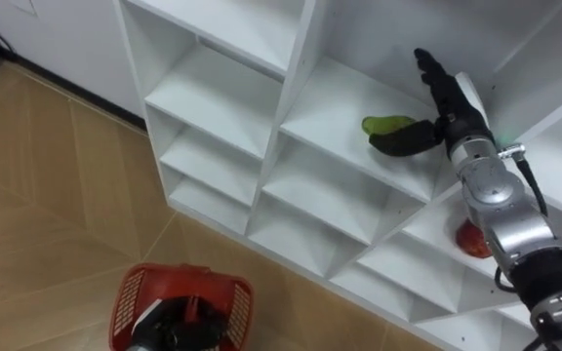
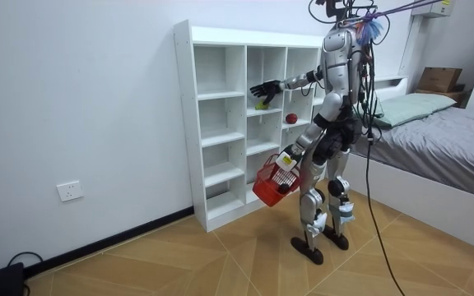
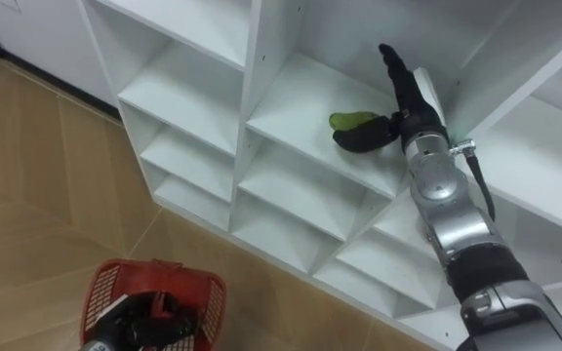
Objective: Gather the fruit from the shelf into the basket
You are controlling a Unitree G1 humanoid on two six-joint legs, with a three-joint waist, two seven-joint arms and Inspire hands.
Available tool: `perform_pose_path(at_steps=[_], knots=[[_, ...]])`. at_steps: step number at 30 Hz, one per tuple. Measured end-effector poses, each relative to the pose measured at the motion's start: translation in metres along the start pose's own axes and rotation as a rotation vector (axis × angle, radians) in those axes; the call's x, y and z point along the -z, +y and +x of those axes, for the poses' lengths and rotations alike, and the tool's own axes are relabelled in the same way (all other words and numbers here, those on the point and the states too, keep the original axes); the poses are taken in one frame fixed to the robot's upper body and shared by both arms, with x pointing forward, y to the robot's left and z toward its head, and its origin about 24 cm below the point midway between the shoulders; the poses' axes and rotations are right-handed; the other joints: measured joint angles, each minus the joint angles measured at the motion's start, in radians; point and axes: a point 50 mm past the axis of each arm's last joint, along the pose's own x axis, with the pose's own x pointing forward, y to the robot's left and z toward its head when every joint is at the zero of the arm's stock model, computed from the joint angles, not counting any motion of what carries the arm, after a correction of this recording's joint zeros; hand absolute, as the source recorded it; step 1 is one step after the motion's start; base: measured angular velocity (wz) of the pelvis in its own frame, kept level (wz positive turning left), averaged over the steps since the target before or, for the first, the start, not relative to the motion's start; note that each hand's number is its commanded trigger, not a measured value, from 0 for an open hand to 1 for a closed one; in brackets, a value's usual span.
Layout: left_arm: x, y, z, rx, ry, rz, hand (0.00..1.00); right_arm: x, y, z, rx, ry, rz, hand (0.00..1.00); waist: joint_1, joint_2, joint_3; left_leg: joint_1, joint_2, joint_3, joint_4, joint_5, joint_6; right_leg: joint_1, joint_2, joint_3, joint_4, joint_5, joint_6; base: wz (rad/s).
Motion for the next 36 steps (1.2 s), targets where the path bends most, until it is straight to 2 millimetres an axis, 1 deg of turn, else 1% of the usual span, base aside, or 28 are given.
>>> perform_pose_path(at_steps=[16,23,30,36], knots=[[0.000,0.000,0.000,-0.002,-0.001,-0.003,1.00,0.001,0.003,-0.001,-0.050,0.001,-0.029,0.00,-0.001,0.013,-0.0075,0.001,0.001,0.001,0.002,0.000,0.000,0.001,0.001,0.001,0.000,0.000,0.000,0.00],[0.002,0.000,-0.001,0.000,0.006,-0.005,1.00,0.012,0.006,-0.003,-0.099,0.046,-0.045,0.00,0.005,0.013,-0.0075,0.002,0.000,0.000,0.002,0.000,0.000,0.003,0.000,0.003,0.000,0.000,0.000,0.00],[0.003,-0.001,-0.001,0.012,0.008,-0.006,1.00,0.017,0.008,-0.004,-0.119,0.060,-0.061,0.00,0.007,0.013,-0.0071,0.002,-0.001,-0.002,0.002,0.001,0.001,0.003,0.001,0.015,0.000,0.000,0.000,0.00],[0.006,-0.001,-0.001,0.014,0.019,-0.008,1.00,0.020,0.008,-0.005,-0.125,0.074,-0.068,0.00,0.008,0.012,-0.0042,0.002,-0.003,-0.004,-0.001,0.001,0.001,0.003,0.001,0.024,0.000,0.000,0.000,0.00]])
